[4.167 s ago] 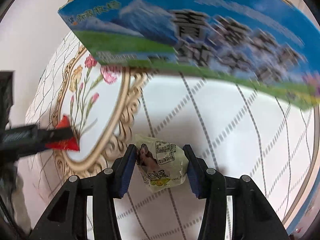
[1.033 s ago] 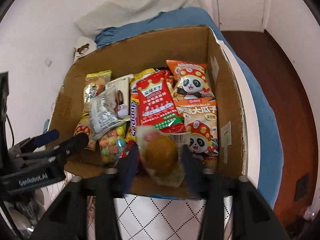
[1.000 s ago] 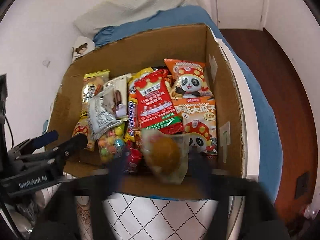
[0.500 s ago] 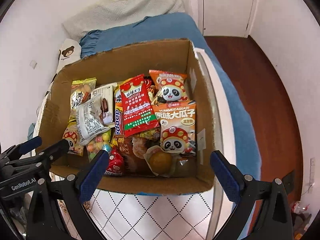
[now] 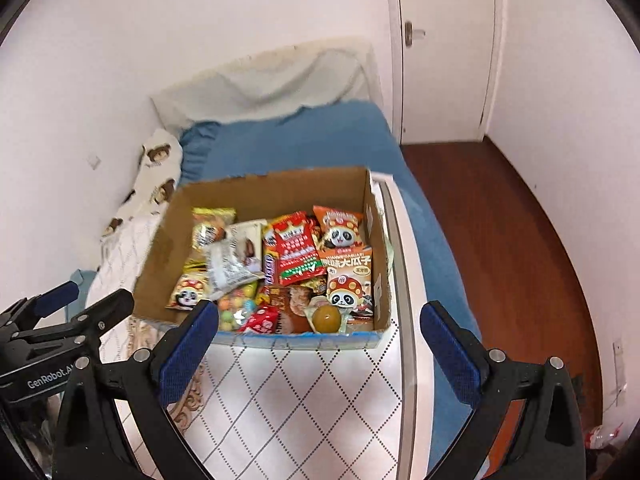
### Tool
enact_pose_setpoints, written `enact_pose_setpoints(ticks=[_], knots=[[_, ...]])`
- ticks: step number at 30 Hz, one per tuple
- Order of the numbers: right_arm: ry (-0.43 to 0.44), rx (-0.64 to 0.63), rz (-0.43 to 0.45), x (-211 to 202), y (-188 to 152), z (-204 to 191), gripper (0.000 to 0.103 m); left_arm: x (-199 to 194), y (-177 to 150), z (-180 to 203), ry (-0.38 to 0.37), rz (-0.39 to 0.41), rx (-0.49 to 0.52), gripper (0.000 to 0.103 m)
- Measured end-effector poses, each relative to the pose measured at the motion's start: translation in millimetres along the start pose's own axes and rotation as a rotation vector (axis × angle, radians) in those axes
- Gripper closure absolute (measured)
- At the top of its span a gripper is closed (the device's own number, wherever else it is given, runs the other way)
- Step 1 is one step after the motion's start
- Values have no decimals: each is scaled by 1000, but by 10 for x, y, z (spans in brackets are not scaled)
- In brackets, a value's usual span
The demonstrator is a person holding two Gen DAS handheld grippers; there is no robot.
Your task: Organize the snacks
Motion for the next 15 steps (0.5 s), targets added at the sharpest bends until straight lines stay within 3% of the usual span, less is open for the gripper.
enact_pose_setpoints(ticks=[5, 15], knots=[[-2, -11, 78, -521, -176, 61, 0, -437, -193, 118, 0, 63, 17, 3], [-21, 4, 178, -1280, -478, 245, 0, -929, -480, 227, 26, 130, 29, 3]])
Point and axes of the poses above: each gripper's, at about its wrist camera, not at the fingertips, and x roughly the way its jaws point, z to its right, y to its top, the point moved 4 cm from there along x, roughly the way its jaws point, and after that the axes turned 15 degrees about -y, right-handed, at the moved point
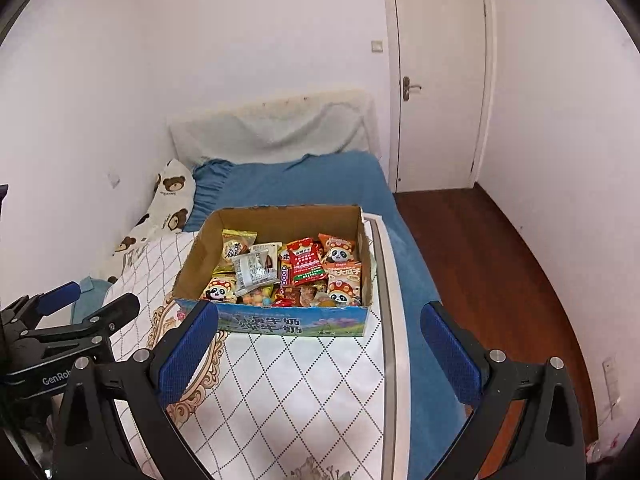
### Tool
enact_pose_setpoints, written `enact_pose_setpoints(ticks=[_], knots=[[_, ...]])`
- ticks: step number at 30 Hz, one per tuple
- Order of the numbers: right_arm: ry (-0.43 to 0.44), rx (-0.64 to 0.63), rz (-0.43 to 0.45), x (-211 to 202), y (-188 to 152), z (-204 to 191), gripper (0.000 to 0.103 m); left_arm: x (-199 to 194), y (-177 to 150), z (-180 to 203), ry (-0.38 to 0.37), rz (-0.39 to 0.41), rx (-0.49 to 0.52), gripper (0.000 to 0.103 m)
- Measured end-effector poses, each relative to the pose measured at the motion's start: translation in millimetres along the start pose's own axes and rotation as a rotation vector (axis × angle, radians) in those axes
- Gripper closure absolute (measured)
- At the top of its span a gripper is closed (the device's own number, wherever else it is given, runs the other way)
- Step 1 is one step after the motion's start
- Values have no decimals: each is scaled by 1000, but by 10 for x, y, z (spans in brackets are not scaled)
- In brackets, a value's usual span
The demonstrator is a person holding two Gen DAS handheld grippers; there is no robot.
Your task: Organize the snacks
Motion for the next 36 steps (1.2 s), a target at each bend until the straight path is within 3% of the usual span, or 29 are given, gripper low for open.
enact_pose_setpoints(ticks=[7, 16, 26, 36], knots=[[-8, 0, 31, -262, -38, 34, 0, -282, -9, 55, 5, 56, 10, 3], [-8, 2, 32, -329, -83, 40, 0, -327, -61, 38, 1, 55, -5, 3], [-41, -6, 41, -136, -40, 30, 0, -138, -23, -9, 13, 51, -7, 0], [-54, -4, 16, 331, 46, -60, 0, 353, 50, -152, 50, -2, -29, 1]])
Point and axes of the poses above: each gripper's, at about its wrist camera, not at the fingertips, and x roughly the way its jaws point, z to its right, y to its top, the point moved 4 cm from there along x, roughly the way its jaws point, and after that the axes turned 15 degrees about -y, right-handed, at the moved point
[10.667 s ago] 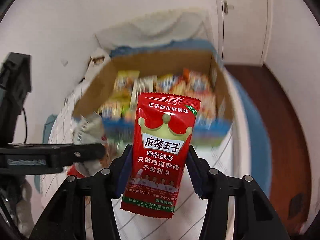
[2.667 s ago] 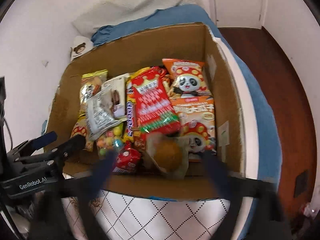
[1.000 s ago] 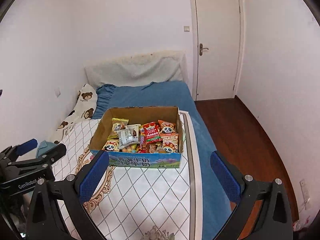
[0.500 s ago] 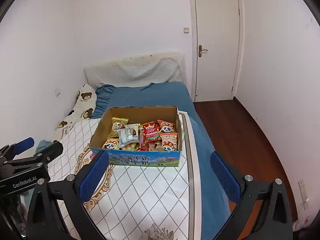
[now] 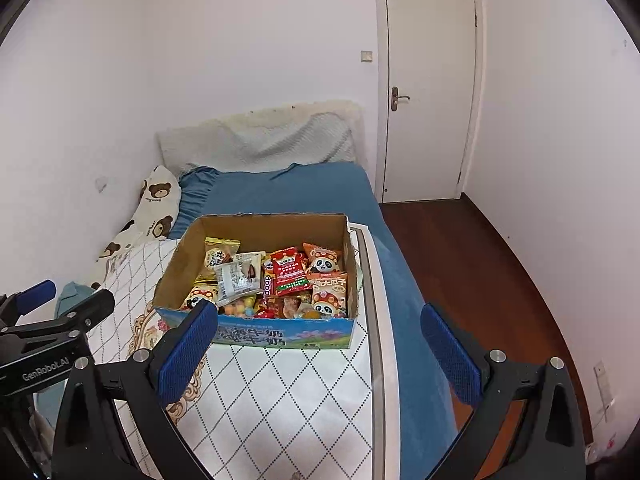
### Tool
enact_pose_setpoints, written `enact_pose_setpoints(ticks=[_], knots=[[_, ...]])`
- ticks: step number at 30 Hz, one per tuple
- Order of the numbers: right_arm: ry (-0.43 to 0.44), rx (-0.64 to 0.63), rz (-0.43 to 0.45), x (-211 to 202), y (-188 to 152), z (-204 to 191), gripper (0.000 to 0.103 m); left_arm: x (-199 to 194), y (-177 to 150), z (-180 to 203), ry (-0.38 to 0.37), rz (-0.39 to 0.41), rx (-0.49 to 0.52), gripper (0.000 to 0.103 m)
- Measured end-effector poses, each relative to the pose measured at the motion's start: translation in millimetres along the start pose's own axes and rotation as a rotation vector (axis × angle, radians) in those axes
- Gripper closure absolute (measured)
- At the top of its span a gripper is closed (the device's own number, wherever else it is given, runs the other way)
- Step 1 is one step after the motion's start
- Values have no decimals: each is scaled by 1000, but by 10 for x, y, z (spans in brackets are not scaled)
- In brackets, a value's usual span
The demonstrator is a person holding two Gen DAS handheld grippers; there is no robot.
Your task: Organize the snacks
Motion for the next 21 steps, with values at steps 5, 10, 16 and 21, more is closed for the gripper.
enact_pose_setpoints(ticks=[5, 10, 16, 21], knots=[[0, -4, -33, 261, 8, -97, 0, 232, 42, -71, 18, -35, 1, 1], [-2, 2, -56, 492, 23, -151, 0, 439, 82, -148, 20, -62, -20, 1], [-8, -3, -77, 680, 51, -213, 0, 603, 109, -178, 23, -85, -20, 1], [-12, -8, -96, 829, 42, -247, 0, 710, 113, -183, 27, -100, -14, 1]])
Point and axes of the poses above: each gripper's, at about its wrist camera, not at the fingertips, and x roughly the way its jaws point, z to its right, y to its top, the point moved 4 cm from there along x, roughly the way its jaws point, and after that the axes turned 15 degrees about -y, right-handed, at the moved point
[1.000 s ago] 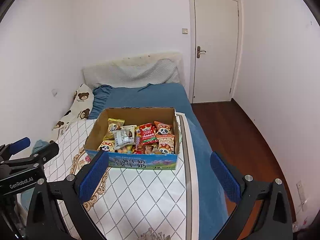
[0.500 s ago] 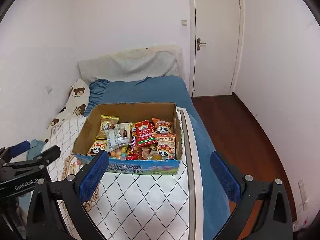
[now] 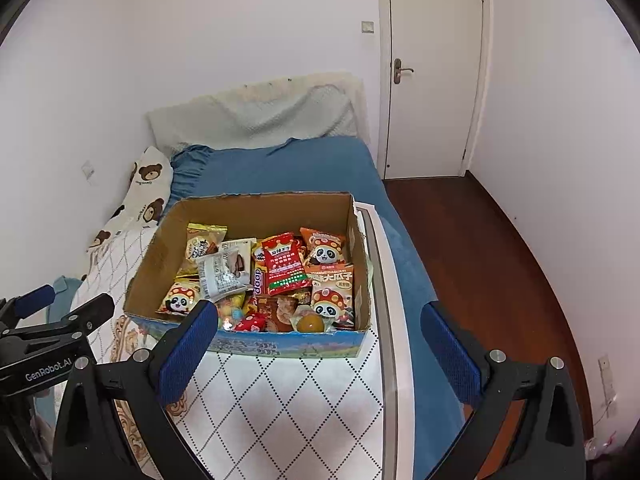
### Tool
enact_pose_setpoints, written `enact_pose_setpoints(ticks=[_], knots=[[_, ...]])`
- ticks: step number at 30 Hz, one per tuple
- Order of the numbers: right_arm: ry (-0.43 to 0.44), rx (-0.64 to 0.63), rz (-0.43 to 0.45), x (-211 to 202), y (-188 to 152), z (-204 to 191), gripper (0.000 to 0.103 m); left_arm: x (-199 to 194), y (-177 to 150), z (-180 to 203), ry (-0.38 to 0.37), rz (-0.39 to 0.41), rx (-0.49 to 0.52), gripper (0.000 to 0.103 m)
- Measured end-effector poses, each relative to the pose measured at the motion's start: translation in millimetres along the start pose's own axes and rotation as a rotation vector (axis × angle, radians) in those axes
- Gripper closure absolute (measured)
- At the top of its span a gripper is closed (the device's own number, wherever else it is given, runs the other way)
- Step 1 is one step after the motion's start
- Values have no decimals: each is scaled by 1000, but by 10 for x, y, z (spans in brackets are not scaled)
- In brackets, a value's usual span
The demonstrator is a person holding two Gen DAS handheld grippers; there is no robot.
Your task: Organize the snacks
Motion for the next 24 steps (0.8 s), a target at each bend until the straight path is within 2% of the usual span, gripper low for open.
enact_pose_setpoints(ticks=[8, 24], knots=[[2, -7, -21, 117, -32, -31, 0, 31, 2, 57, -10, -6, 15, 0], [-2, 0, -3, 44, 14, 49, 0, 13, 21, 125, -19, 1, 30, 0]])
Point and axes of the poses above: each gripper's, at about its wrist camera, not at the fingertips, and x roughly the way its jaws point, z to its right, y to its top, the point moved 4 cm from there along x, roughly the way its jaws point, and after that the axes turned 15 degrees about -y, right-handed, at the moved point
